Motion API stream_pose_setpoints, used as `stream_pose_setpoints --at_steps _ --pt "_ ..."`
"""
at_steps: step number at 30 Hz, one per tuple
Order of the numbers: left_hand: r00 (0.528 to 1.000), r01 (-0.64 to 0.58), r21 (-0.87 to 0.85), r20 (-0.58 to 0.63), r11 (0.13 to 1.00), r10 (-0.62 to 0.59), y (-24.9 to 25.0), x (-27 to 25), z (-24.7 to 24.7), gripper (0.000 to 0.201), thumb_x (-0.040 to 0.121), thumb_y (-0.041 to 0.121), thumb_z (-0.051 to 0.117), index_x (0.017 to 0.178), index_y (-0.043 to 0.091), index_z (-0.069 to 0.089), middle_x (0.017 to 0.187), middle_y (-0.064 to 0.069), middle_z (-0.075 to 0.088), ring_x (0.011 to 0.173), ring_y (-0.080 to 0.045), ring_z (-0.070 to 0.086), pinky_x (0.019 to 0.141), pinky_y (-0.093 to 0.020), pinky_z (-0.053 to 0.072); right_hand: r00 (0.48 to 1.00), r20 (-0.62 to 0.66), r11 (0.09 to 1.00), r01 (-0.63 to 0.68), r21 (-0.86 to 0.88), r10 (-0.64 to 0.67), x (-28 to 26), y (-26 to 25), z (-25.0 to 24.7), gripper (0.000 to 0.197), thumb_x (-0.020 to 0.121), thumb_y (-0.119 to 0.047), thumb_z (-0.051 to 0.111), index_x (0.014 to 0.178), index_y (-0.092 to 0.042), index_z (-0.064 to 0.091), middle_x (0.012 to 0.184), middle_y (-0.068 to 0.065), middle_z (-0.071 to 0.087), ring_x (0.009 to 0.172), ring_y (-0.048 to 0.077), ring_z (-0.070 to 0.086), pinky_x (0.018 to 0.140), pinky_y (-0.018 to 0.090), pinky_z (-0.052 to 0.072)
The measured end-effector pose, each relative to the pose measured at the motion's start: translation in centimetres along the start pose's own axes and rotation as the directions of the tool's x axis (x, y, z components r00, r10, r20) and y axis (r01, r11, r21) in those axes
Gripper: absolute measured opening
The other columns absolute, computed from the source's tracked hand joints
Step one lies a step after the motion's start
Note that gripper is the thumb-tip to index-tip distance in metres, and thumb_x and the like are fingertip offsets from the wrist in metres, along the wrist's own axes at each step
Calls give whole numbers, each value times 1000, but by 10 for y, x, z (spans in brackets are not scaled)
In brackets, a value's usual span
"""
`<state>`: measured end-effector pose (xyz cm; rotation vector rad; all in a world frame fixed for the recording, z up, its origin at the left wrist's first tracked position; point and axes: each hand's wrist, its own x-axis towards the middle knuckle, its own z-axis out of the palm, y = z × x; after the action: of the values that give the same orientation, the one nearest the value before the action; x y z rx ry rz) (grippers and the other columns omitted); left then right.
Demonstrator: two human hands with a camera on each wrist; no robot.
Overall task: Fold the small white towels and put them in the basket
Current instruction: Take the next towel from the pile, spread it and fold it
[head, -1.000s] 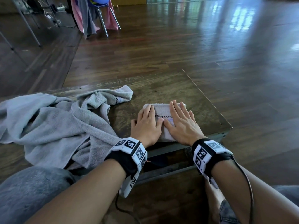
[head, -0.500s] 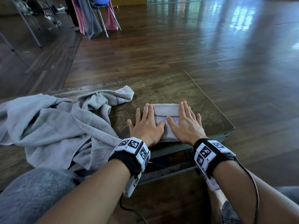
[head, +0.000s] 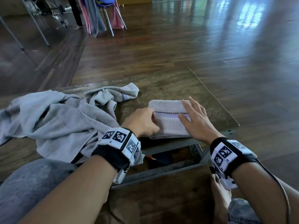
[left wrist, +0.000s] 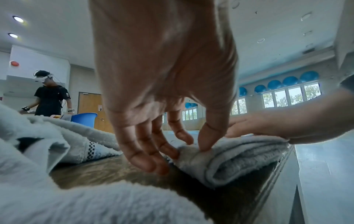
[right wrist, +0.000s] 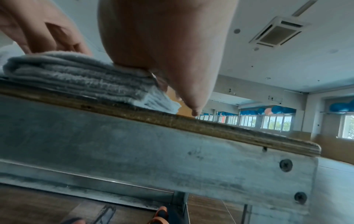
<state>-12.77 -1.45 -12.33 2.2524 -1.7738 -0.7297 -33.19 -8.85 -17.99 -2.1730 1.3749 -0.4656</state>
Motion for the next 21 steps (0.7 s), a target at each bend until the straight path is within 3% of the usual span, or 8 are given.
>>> stream_pose_setpoints --at_steps 3,6,9,13,16,18,21 --pt "997 -79 -45 0 996 79 -7 -11 1 27 65 23 70 89 30 60 79 15 64 77 -5 63 67 -25 51 999 54 997 -1 -79 6 -6 0 4 60 104 -51 32 161 -37 15 170 -12 -3 155 10 -9 125 38 1" --pt "991 -131 -70 -44 989 128 -12 -20 1 33 62 23 74 92 30 63 78 16 65 75 -1 63 71 -28 56 998 42 990 -32 -134 38 -8 -3 5 60 104 -53 28 160 -38 13 169 -14 -2 155 12 -7 125 40 4" --pt "986 -153 -76 -76 985 147 -16 -25 4 34 64 21 76 97 28 66 88 14 68 83 -5 65 77 -34 59 997 10 980 -72 -188 75 -10 -9 4 60 103 -52 28 160 -37 16 170 -12 2 156 18 -3 125 44 10" --pt "948 -185 -13 -267 983 175 -21 -29 10 19 79 22 75 98 25 75 94 6 72 87 -13 67 80 -38 58 990 -106 950 -117 -290 90 -11 -21 6 58 102 -43 34 155 -19 32 169 5 12 155 28 2 125 48 11" --pt "930 -183 -4 -324 983 172 -21 -31 15 14 85 25 71 98 24 77 92 1 74 87 -19 68 78 -39 57 978 -160 947 79 -311 -134 -8 -30 3 50 102 -40 39 147 -19 45 168 4 18 156 23 6 125 44 8" --pt "920 -176 42 -350 984 179 -20 -32 19 13 87 25 67 96 22 76 91 -1 73 87 -23 67 76 -41 55 953 -16 927 290 -239 -302 -7 -34 5 51 104 -45 37 153 -30 39 169 -3 16 157 16 5 124 39 4" --pt "893 -169 116 -402 979 202 -19 -33 25 14 87 25 63 94 20 74 90 0 72 88 -24 65 73 -41 53 910 245 902 384 -198 -334 -8 -30 14 64 97 -67 28 157 -44 22 169 -13 7 156 9 -2 125 39 -2"
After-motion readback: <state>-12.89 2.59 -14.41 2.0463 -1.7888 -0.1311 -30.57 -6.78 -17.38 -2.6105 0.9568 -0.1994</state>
